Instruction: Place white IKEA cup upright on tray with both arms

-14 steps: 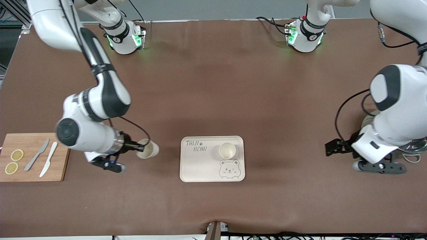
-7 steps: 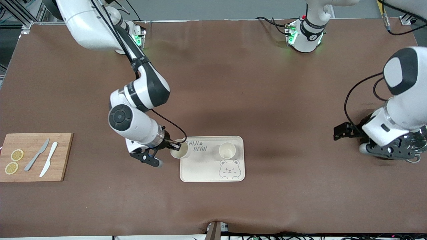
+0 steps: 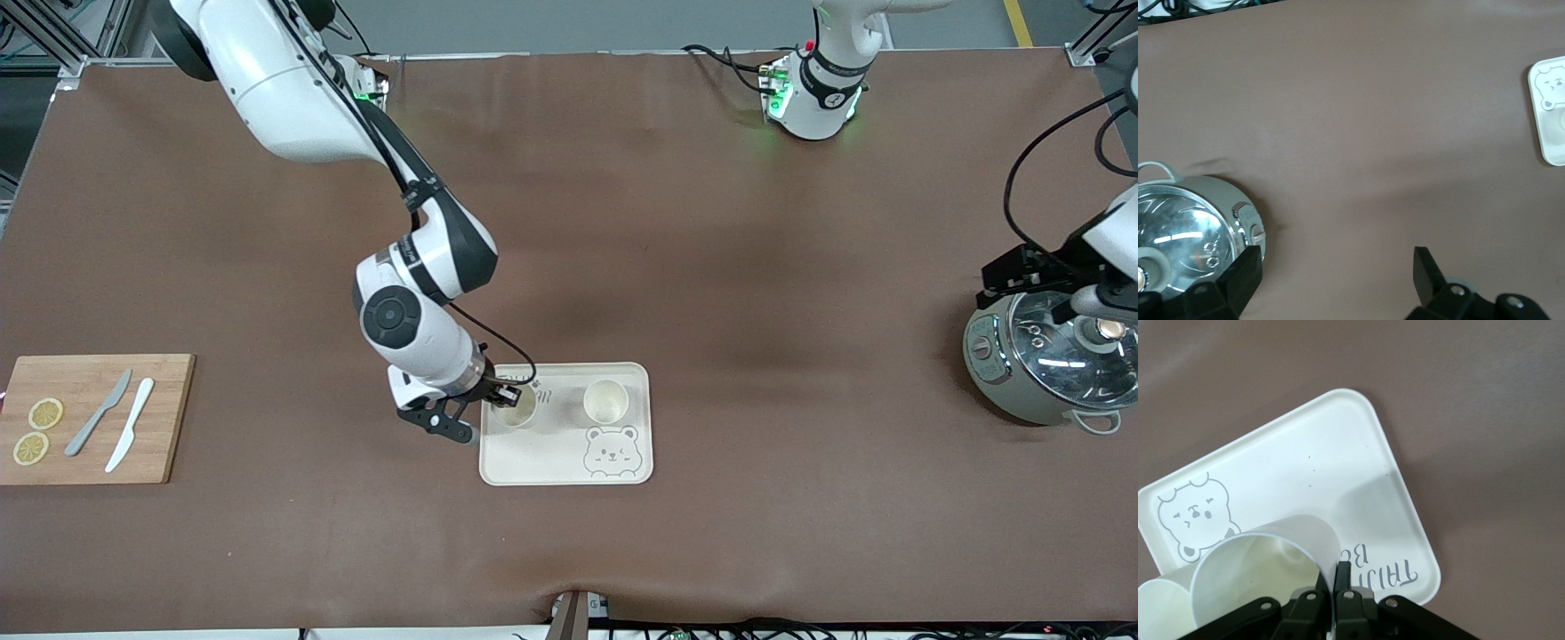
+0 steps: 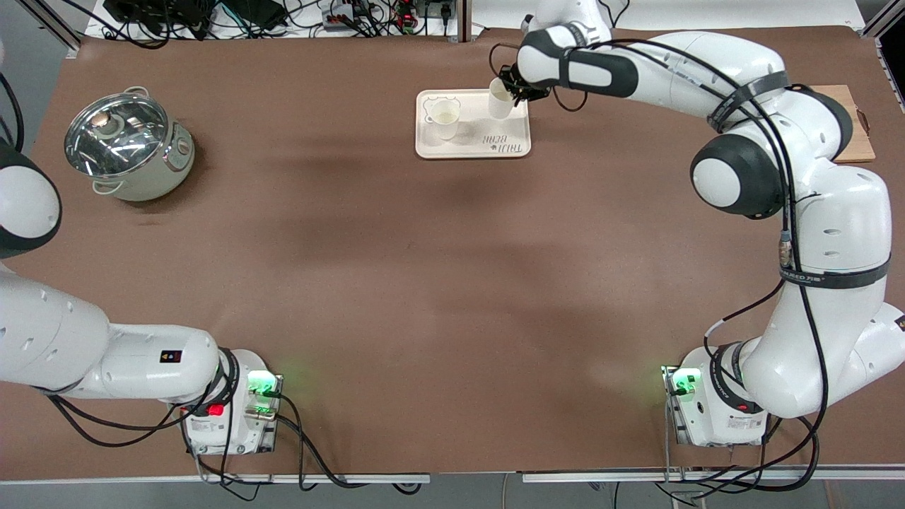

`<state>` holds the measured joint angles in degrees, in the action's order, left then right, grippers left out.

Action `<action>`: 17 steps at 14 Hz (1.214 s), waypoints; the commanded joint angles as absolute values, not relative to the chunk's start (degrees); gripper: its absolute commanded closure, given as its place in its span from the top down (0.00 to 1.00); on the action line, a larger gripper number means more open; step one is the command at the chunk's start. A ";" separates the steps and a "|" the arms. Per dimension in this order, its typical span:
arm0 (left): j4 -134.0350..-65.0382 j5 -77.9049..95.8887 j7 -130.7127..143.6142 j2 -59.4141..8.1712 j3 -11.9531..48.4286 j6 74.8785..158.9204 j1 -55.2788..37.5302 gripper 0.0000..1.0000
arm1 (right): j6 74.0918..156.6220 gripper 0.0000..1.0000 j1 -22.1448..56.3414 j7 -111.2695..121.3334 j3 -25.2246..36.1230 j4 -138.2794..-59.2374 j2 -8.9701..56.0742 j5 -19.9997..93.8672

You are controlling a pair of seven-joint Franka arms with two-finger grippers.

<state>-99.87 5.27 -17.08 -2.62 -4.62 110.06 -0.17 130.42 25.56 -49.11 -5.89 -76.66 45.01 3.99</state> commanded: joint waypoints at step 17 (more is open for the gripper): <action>-86.66 4.31 -6.42 -5.10 1.05 97.65 -2.02 1.00 | 134.30 0.38 27.42 -51.24 -5.27 -75.23 49.83 1.58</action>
<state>-88.43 5.27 -6.94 -3.85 1.03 98.87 -2.08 134.18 26.97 -50.00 -5.68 -76.65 48.85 2.43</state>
